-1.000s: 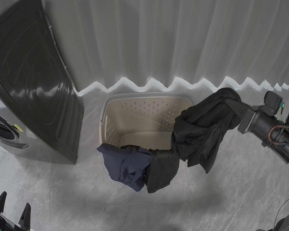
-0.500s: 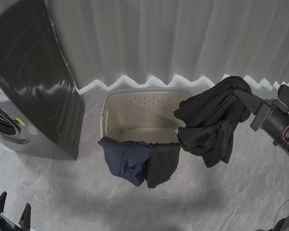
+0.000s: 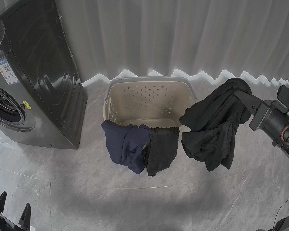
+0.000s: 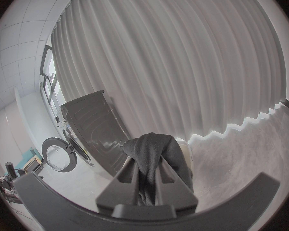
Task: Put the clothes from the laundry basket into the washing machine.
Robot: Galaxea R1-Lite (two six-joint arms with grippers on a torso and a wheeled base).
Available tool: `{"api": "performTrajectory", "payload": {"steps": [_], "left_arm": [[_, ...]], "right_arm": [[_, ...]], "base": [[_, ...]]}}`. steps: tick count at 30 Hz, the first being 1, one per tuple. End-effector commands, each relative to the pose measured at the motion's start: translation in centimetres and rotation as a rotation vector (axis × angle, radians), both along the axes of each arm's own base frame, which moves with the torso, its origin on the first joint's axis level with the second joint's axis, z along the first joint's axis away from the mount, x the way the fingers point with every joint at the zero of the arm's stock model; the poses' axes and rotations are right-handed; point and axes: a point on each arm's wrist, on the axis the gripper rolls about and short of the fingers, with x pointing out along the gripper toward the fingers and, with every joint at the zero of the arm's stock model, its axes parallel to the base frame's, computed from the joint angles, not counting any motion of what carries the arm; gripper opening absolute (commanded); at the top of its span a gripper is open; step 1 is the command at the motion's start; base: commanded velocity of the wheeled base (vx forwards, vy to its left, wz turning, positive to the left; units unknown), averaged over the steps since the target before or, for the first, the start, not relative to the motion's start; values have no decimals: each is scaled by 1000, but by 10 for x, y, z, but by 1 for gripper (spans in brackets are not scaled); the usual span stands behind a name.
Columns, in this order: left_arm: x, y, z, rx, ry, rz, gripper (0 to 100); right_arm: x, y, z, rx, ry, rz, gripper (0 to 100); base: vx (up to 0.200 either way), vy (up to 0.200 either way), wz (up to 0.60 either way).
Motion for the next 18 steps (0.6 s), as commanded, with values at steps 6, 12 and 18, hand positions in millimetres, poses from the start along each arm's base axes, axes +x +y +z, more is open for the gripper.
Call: {"api": "performTrajectory", "payload": {"steps": [6, 12, 18], "left_arm": [[1, 0, -5, -1, 15, -3, 100], [1, 0, -5, -1, 16, -3, 100], [1, 0, -4, -1, 18, -4, 100]], "right_arm": [[0, 0, -1, -2, 3, 1, 0], [1, 1, -1, -2, 3, 1, 0], [1, 0, 0, 3, -2, 0, 0]], "base": [[0, 200, 0], [0, 200, 0], [0, 200, 0]]}}
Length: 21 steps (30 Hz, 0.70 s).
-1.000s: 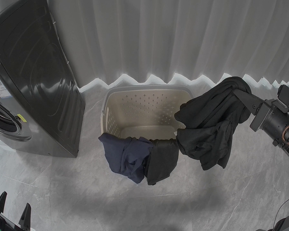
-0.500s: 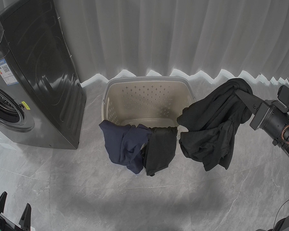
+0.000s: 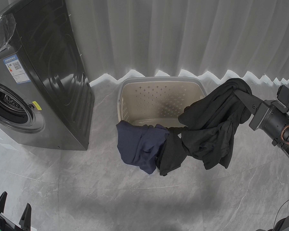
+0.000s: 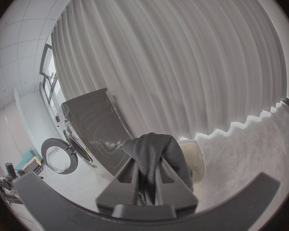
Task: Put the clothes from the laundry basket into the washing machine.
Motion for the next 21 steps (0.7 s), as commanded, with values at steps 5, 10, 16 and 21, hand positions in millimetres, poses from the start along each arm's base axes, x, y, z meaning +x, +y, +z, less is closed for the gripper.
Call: {"api": "performTrajectory", "payload": {"steps": [5, 10, 16, 21], "left_arm": [[1, 0, -4, 0, 18, -4, 100], [1, 0, -4, -2, 20, -4, 100], [1, 0, -4, -2, 18, -4, 100], [1, 0, -4, -2, 18, -4, 100]], "right_arm": [[0, -1, 1, 4, -6, -3, 0], [1, -1, 0, 2, -4, -2, 0], [1, 0, 0, 1, -3, -3, 0], [0, -2, -5, -6, 9, -6, 0]], "base": [[0, 200, 0], [0, 200, 0], [0, 200, 0], [0, 200, 0]]}}
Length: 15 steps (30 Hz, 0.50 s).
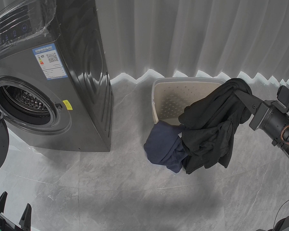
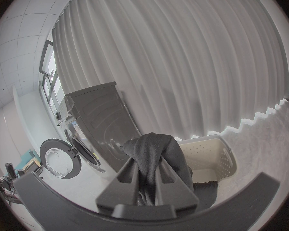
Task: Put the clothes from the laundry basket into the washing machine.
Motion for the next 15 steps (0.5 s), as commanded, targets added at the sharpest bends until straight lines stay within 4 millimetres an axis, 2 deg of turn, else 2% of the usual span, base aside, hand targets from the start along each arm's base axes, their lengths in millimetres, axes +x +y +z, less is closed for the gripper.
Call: {"api": "performTrajectory", "payload": {"steps": [1, 15], "left_arm": [[1, 0, -4, -2, 17, 0, 100], [1, 0, -4, -11, 16, 2, 100]], "right_arm": [[-1, -1, -5, -10, 14, -2, 0], [2, 2, -8, -11, 17, 9, 0]], "base": [[0, 200, 0], [0, 200, 0]]}}
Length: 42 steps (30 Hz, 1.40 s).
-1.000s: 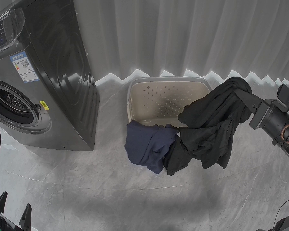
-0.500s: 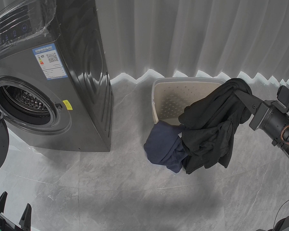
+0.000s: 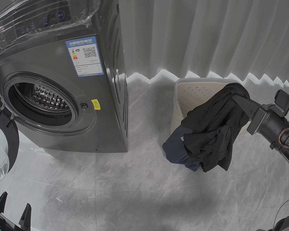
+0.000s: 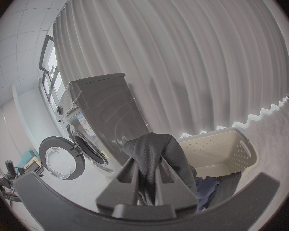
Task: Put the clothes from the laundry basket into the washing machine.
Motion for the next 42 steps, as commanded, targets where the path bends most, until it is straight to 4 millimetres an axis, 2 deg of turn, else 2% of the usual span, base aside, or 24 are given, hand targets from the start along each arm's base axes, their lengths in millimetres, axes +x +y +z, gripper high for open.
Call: {"api": "performTrajectory", "payload": {"steps": [1, 18, 30, 42], "left_arm": [[1, 0, -4, 0, 16, 1, 100], [1, 0, -4, 0, 14, 1, 100], [0, 0, -4, -1, 5, 7, 100], [0, 0, -4, -1, 5, 7, 100]], "right_arm": [[2, 3, 0, 1, -4, 4, 0], [1, 2, 2, 9, -12, 5, 0], [1, 1, 3, 10, -15, 6, 0], [1, 0, 3, 8, -16, 3, 0]], "base": [[0, 200, 0], [0, 200, 0], [0, 0, 0], [-200, 0, 0]]}}
